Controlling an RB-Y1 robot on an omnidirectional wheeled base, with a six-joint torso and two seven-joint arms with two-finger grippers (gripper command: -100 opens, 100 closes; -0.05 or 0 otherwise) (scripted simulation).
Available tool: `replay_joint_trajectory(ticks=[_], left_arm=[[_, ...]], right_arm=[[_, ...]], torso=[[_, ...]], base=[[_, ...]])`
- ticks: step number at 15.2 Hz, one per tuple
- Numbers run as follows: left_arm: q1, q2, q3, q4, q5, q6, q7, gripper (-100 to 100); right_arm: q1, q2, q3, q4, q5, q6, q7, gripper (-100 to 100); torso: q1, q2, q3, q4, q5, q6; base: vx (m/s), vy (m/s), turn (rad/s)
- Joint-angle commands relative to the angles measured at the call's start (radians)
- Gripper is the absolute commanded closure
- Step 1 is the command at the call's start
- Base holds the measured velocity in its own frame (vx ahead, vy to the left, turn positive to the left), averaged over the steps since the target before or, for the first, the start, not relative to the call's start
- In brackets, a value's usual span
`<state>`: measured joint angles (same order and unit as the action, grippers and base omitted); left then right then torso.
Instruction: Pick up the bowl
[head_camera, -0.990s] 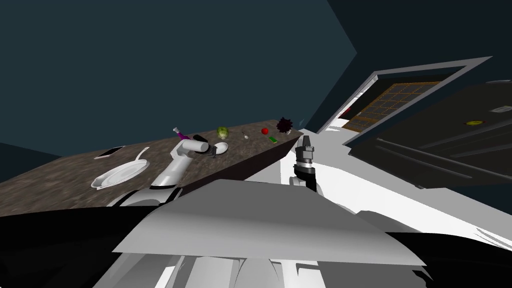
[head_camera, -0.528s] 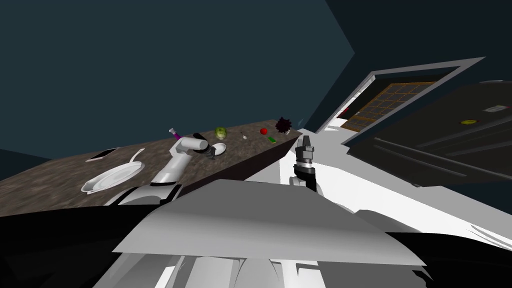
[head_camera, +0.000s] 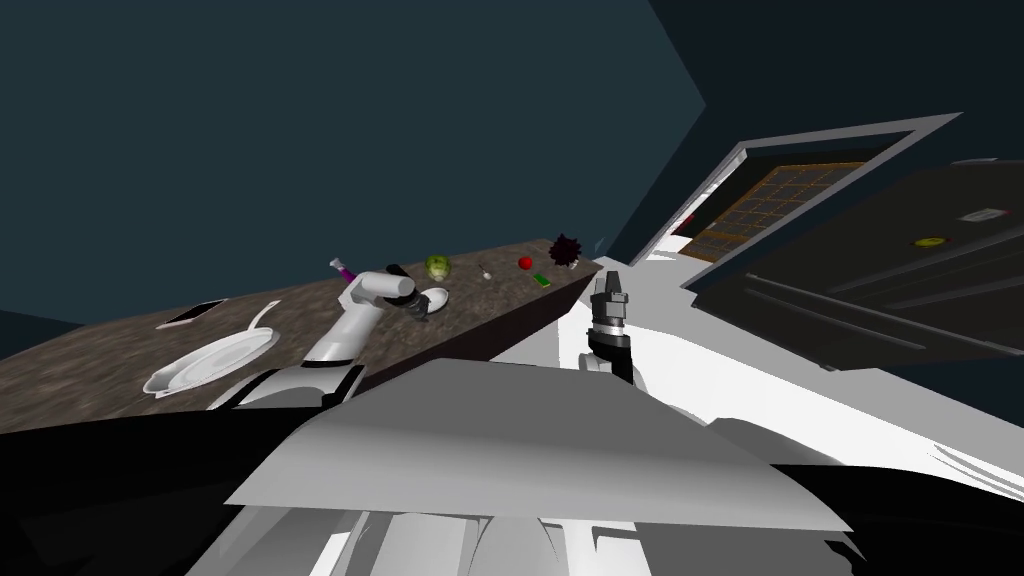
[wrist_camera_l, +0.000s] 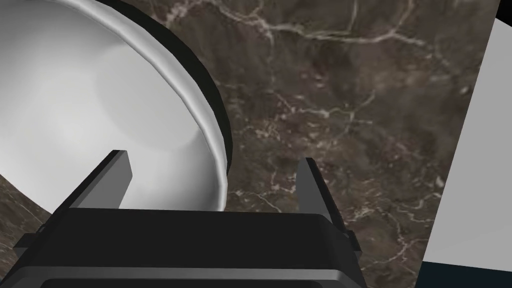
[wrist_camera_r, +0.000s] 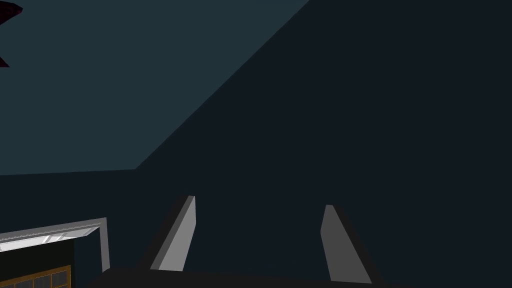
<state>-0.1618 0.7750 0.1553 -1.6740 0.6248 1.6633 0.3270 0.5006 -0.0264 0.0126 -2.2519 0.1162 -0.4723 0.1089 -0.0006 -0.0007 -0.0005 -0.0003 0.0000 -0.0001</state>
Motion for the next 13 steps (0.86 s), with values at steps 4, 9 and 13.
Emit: replay_joint_trajectory(ticks=[4, 9, 13], left_arm=[[0.005, -0.015, -0.007, 0.035, -0.016, -0.039, -0.013, -100], [0.006, -0.016, -0.007, 0.037, -0.016, -0.044, -0.015, 100], [0.0, -0.002, -0.002, 0.008, -0.003, -0.013, -0.005, 100]], right_arm=[[0.0, 0.0, 0.0, 0.0, 0.0, 0.0, 0.0, 0], [0.0, 0.0, 0.0, 0.0, 0.0, 0.0, 0.0, 0], [0.0, 0.0, 0.0, 0.0, 0.0, 0.0, 0.0, 0]], torso=[[0.002, 0.001, 0.001, 0.0, 0.0, 0.0], [0.001, 0.001, 0.0, 0.0, 0.0, 0.0], [-0.001, 0.001, 0.001, 0.001, -0.001, 0.0]], base=[[-0.002, 0.012, -0.023], [0.0, 0.0, 0.0], [0.002, -0.01, 0.027]])
